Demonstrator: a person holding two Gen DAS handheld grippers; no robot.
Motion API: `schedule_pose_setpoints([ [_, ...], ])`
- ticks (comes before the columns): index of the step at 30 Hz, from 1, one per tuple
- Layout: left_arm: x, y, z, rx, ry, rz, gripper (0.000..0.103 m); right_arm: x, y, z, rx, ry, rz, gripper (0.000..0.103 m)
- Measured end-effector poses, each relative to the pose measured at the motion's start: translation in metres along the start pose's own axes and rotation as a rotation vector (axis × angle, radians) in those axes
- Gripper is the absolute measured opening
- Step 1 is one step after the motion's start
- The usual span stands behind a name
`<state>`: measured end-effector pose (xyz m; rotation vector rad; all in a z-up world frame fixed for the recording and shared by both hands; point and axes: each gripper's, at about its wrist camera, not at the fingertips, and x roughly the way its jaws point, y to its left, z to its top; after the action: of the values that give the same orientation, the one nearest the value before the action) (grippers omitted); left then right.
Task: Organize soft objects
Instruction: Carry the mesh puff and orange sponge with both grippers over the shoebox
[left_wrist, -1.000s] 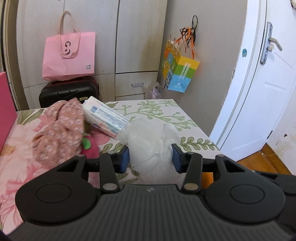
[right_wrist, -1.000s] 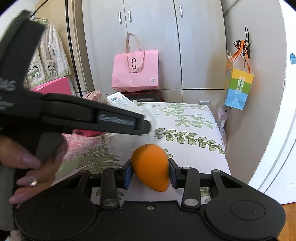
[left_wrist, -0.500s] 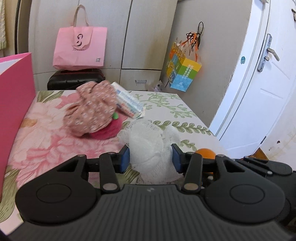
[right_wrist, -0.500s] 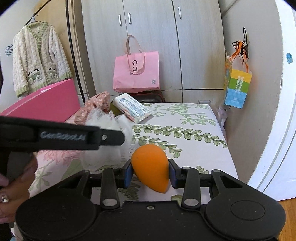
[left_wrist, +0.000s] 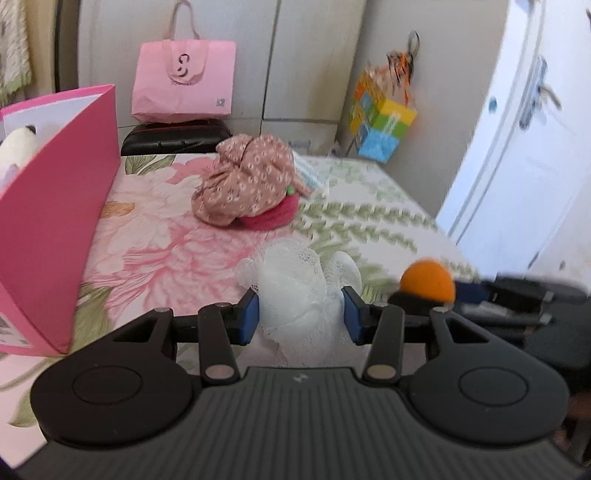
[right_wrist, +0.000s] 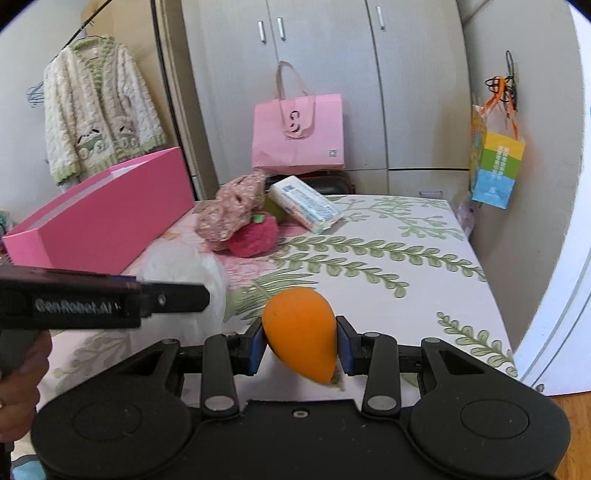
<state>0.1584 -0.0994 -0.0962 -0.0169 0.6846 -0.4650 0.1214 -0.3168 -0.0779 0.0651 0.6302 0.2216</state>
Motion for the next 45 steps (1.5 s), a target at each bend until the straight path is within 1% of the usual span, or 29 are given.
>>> schedule_pose_setpoints([
  [2,-0.006,0.001,-0.002,0.039,0.033,-0.008,0.045,-0.004,0.004,0.001,-0.013,0.015,0.011,0.043],
  [5,-0.018,0.004,-0.004,0.066,0.067,-0.035,0.045,-0.011,0.011,0.003,-0.022,0.044,0.044,0.043],
  [7,-0.029,0.009,-0.006,0.066,0.080,-0.045,0.045,-0.015,0.015,0.004,-0.021,0.058,0.051,0.043],
  [8,-0.035,0.012,-0.006,0.061,0.084,-0.046,0.045,-0.017,0.018,0.005,-0.025,0.060,0.039,0.044],
  [10,-0.046,0.018,-0.008,0.048,0.092,-0.046,0.045,-0.022,0.025,0.006,-0.050,0.064,0.042,0.044],
  [14,-0.069,0.032,-0.011,0.021,0.104,-0.039,0.045,-0.026,0.037,0.012,-0.046,0.106,0.118,0.044],
  [17,-0.089,0.043,-0.014,0.015,0.105,-0.008,0.045,-0.029,0.056,0.015,-0.098,0.121,0.155,0.044],
  [21,-0.116,0.061,-0.020,-0.001,0.111,0.022,0.045,-0.030,0.080,0.021,-0.135,0.160,0.259,0.044],
  [24,-0.135,0.076,-0.021,-0.025,0.117,0.021,0.045,-0.029,0.096,0.027,-0.146,0.193,0.338,0.044],
  [27,-0.153,0.089,-0.020,-0.046,0.117,-0.002,0.044,-0.029,0.109,0.034,-0.153,0.214,0.403,0.044],
  [30,-0.168,0.100,-0.016,-0.054,0.102,-0.001,0.044,-0.032,0.122,0.045,-0.170,0.214,0.447,0.044],
  [33,-0.181,0.109,-0.010,-0.054,0.075,0.008,0.044,-0.035,0.136,0.057,-0.190,0.195,0.478,0.044],
  [36,-0.190,0.119,0.000,-0.049,0.029,0.030,0.044,-0.033,0.146,0.073,-0.195,0.163,0.506,0.044],
  [43,-0.193,0.146,0.031,-0.051,-0.065,0.069,0.044,-0.006,0.166,0.113,-0.180,0.095,0.555,0.044],
  [45,-0.189,0.155,0.039,-0.055,-0.086,0.077,0.044,0.003,0.171,0.124,-0.187,0.064,0.551,0.044],
])
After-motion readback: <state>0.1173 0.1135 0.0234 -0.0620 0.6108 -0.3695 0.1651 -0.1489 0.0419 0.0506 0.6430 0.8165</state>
